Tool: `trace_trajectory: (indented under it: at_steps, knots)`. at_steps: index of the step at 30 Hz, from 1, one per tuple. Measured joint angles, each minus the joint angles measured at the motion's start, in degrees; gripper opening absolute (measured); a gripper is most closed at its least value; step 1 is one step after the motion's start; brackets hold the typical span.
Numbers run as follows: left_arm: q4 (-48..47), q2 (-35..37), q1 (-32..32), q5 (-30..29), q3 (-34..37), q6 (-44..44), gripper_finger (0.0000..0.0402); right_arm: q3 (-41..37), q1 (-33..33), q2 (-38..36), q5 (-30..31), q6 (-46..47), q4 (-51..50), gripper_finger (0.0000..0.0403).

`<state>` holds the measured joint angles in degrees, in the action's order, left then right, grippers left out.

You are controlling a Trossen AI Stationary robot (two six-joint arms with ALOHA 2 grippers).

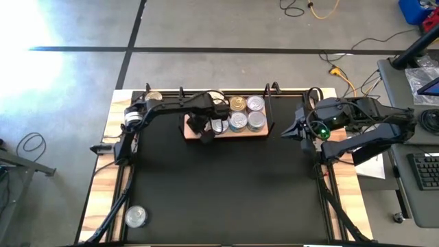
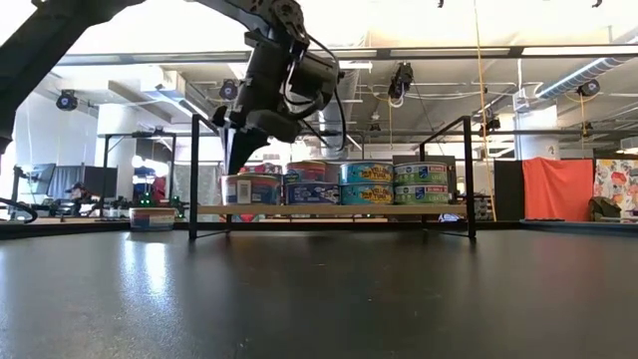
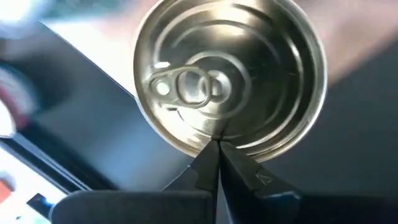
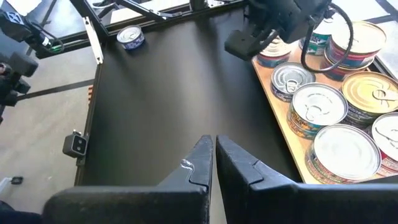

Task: Stack canned seafood by type on shelf
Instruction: Put the blue-pink tuna can on the shelf

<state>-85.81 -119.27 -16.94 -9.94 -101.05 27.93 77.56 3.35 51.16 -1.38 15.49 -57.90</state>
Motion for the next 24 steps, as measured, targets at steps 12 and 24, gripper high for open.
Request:
trace_trajectory:
  at_steps: [12, 24]
  knots:
    - [-2.11, -0.02, -0.05, -8.63, -5.56, -0.04, 0.0, 0.0, 0.01, -0.36, 2.9, 0.02, -0.12, 0.0013]
    - [10.88, -3.32, 0.62, -12.18, -6.94, 4.44, 0.0, 0.32, 0.01, -0.46, 2.91, 0.06, -0.29, 0.0013]
